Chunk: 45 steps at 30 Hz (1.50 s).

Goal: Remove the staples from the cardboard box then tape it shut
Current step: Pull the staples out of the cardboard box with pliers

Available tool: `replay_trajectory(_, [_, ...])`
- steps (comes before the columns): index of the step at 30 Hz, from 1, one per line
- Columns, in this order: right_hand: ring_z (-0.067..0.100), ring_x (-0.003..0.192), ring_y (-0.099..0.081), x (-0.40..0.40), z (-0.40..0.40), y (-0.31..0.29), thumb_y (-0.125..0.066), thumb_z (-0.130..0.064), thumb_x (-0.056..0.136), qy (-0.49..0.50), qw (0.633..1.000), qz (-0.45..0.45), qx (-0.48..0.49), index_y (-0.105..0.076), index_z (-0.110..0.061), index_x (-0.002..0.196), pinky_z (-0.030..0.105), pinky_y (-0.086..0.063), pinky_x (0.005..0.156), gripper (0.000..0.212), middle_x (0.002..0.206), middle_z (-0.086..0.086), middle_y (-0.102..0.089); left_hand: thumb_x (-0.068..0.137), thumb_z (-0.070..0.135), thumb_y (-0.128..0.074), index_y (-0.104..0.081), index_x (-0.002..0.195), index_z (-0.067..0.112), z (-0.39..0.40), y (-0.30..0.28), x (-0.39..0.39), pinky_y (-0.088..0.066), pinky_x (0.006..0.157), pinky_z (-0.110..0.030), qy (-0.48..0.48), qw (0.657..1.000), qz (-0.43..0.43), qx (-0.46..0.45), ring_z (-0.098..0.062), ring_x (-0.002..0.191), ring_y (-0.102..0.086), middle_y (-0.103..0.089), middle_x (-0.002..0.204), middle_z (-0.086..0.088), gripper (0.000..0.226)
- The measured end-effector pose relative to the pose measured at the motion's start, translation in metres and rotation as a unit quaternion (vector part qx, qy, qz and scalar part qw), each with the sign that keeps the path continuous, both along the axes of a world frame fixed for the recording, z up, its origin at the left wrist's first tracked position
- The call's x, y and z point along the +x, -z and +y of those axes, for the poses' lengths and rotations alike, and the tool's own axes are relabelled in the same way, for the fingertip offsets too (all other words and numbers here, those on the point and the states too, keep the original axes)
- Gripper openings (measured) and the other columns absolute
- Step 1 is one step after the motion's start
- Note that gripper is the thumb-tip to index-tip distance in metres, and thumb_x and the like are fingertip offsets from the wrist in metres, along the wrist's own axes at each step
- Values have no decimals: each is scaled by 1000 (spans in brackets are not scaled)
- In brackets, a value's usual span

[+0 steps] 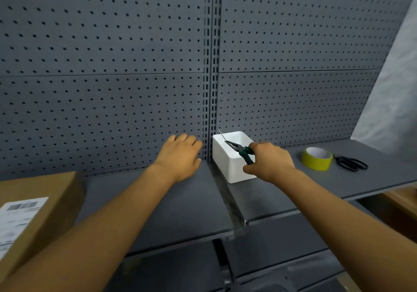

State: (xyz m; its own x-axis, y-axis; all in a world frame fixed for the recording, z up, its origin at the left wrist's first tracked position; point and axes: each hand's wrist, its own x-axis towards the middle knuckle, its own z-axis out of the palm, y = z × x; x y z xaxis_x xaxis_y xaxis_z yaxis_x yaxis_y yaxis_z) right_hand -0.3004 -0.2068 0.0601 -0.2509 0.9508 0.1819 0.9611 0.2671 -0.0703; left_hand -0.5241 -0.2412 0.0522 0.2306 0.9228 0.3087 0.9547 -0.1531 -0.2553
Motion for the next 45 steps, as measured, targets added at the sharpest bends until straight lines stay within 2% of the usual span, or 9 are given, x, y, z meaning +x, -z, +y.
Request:
replay_trajectory(4, [23, 75, -55, 26, 16, 8, -64, -35, 76, 10, 1000, 11, -11, -59, -19, 109, 26, -38, 57, 37, 95, 2, -58, 97, 38, -41, -43, 133, 19, 14, 8, 24, -31, 105, -37, -6, 1000, -4, -19, -21, 122, -42, -48, 131, -1, 41])
replay_trajectory(8, [23, 77, -54, 37, 27, 13, -65, -37, 76, 14, 1000, 11, -16, -58, -17, 104, 27, -37, 58, 35, 92, 1, -54, 97, 37, -41, -42, 134, 19, 23, 12, 35, -31, 106, -37, -7, 1000, -12, -25, -20, 123, -42, -48, 132, 0, 42])
replay_trajectory(20, [23, 78, -57, 26, 37, 15, -64, -39, 76, -7, 999, 28, -24, -57, -18, 112, 27, -42, 61, 42, 93, 1, -57, 96, 37, -41, -44, 133, 20, 27, 12, 28, -32, 105, -36, -14, 1000, -8, -25, -20, 121, -43, -49, 131, 0, 41])
replay_trajectory(25, [22, 80, -51, -1, 31, 14, -63, -42, 78, -50, 998, 30, -8, -55, -18, 112, 27, -39, 63, 43, 94, -1, -48, 97, 38, -41, -43, 134, 19, 7, 6, 2, -32, 104, -36, -46, 999, -4, -17, -20, 120, -44, -50, 130, 0, 42])
replay_trajectory(34, [24, 81, -54, -80, 3, 13, -65, -44, 77, -142, 989, 42, -14, -55, -16, 101, 29, -41, 64, 38, 100, 4, -58, 97, 41, -40, -42, 133, 19, -57, -6, -75, -32, 104, -37, -152, 988, 8, -22, -22, 121, -43, -49, 131, -1, 42])
replay_trajectory(42, [26, 94, -57, -153, -45, 6, -62, -48, 81, -174, 985, 21, -7, -52, -16, 118, 34, -49, 71, 50, 113, 6, -57, 97, 42, -40, -42, 134, 21, -117, -15, -145, -30, 105, -38, -183, 983, -17, -1, -21, 124, -41, -49, 132, -1, 43])
replay_trajectory(45, [25, 91, -56, -183, -70, 7, -62, -50, 82, -165, 986, 27, -6, -51, -17, 123, 34, -48, 70, 54, 114, 7, -56, 98, 41, -40, -41, 135, 20, -141, -17, -175, -30, 104, -37, -174, 984, -20, -1, -21, 124, -41, -48, 133, -1, 43])
